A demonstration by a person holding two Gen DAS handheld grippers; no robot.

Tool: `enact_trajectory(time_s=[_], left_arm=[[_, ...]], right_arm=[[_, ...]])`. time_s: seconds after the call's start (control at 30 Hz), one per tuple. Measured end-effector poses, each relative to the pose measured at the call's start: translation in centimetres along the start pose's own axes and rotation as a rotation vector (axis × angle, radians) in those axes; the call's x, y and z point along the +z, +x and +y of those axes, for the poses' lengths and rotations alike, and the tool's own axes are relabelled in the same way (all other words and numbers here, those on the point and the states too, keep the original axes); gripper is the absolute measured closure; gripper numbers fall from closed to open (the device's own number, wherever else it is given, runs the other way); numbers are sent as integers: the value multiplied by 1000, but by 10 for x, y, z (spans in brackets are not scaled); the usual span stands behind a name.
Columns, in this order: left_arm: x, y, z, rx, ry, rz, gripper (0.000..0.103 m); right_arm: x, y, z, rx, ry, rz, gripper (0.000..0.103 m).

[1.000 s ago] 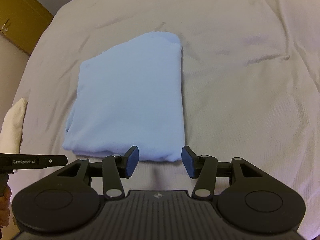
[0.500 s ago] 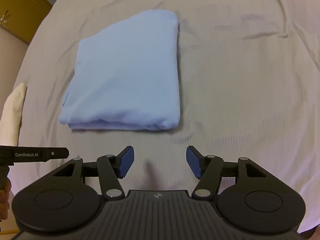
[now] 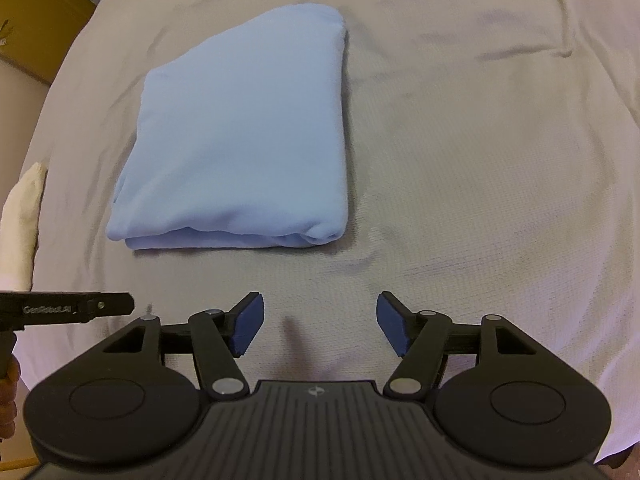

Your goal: Fold clothes

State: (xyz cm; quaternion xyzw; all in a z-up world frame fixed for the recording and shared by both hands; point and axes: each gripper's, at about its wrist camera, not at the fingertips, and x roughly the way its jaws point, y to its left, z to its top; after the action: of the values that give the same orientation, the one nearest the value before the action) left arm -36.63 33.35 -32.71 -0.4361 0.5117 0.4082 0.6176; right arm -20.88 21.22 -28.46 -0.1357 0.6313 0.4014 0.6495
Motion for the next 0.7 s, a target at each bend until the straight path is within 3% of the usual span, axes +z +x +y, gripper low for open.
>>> enact_trajectory(time_s=[0.1,0.33,0.6,0.7], left_arm=[[1,-10,23,-97,-62,-58,42],[31,-27,85,-368,-263,-198,36],[85,22,110,-629,-367,-163,25],[100,41,111,-648,-384,-131,24]], right_arm=[[3,0,-5,-5,13,0,36],[24,-4,-23,37,98,-41,33],[54,16,-56,233,335,-82,31],[64,26,-66,284,410,-77,31]])
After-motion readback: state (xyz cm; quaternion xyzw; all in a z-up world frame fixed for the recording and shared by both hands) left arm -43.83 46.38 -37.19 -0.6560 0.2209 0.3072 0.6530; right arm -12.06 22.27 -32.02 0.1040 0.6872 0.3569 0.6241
